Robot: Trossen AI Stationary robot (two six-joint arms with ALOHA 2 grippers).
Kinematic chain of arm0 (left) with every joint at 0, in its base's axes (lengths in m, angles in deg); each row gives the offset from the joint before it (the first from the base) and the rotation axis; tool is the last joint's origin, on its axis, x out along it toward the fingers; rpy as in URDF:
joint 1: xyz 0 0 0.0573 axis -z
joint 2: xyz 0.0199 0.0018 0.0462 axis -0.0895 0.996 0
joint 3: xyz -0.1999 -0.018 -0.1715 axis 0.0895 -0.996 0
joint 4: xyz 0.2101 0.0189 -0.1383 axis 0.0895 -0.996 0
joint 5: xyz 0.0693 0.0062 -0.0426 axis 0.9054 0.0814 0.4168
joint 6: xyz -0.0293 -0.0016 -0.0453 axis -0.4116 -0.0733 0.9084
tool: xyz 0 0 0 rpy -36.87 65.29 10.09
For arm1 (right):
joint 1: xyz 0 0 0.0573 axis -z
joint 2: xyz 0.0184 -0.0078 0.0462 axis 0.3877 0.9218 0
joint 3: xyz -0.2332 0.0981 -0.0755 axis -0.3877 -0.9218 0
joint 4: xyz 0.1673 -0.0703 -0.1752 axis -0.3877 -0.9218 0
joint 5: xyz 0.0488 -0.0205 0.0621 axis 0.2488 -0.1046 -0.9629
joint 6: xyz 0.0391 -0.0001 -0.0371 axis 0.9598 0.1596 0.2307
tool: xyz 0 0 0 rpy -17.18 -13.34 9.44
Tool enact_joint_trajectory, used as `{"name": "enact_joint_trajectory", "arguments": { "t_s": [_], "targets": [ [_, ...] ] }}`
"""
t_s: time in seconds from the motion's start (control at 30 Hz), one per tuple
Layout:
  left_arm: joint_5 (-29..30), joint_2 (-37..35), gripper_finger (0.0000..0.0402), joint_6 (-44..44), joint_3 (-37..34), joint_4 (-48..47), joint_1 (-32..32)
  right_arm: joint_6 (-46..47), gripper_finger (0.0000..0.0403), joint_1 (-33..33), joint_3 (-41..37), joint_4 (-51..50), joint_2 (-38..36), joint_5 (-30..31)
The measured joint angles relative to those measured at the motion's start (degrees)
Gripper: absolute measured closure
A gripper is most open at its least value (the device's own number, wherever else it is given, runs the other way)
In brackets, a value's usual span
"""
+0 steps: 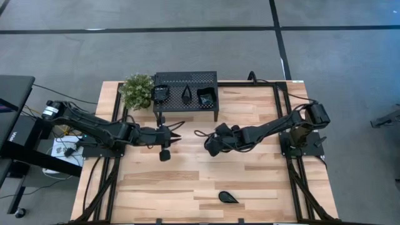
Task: Pick & Place Mini shaped plates
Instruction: Stack the black drop-shaped plate on top of the black drop-shaped plate on the shelf
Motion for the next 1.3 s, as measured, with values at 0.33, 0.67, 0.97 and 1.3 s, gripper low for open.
{"name": "enact_joint_trajectory", "arguments": {
  "t_s": [0.33, 0.67, 0.97, 1.3],
  "targets": [
    [0.2, 0.0, 0.0349, -0.2, -0.1, 1.0, -1.7, 6.0, 0.0164, 1.8, -5.4, 8.3, 0.5, 0.0],
    [0.2, 0.0, 0.0352, -0.2, -0.1, 2.0, -1.6, 5.9, 0.0164, 2.5, -4.5, 15.4, 9.3, -1.3],
    [0.2, 0.0, 0.0352, -0.2, -0.1, 2.1, -1.6, 5.0, 0.0243, 4.5, -3.4, 15.5, 10.5, -3.8],
    [0.2, 0.0, 0.0353, -0.6, -0.1, 2.1, -1.6, -2.8, 0.0395, 4.6, -3.5, 21.0, 9.8, -3.9]
  ]
}}
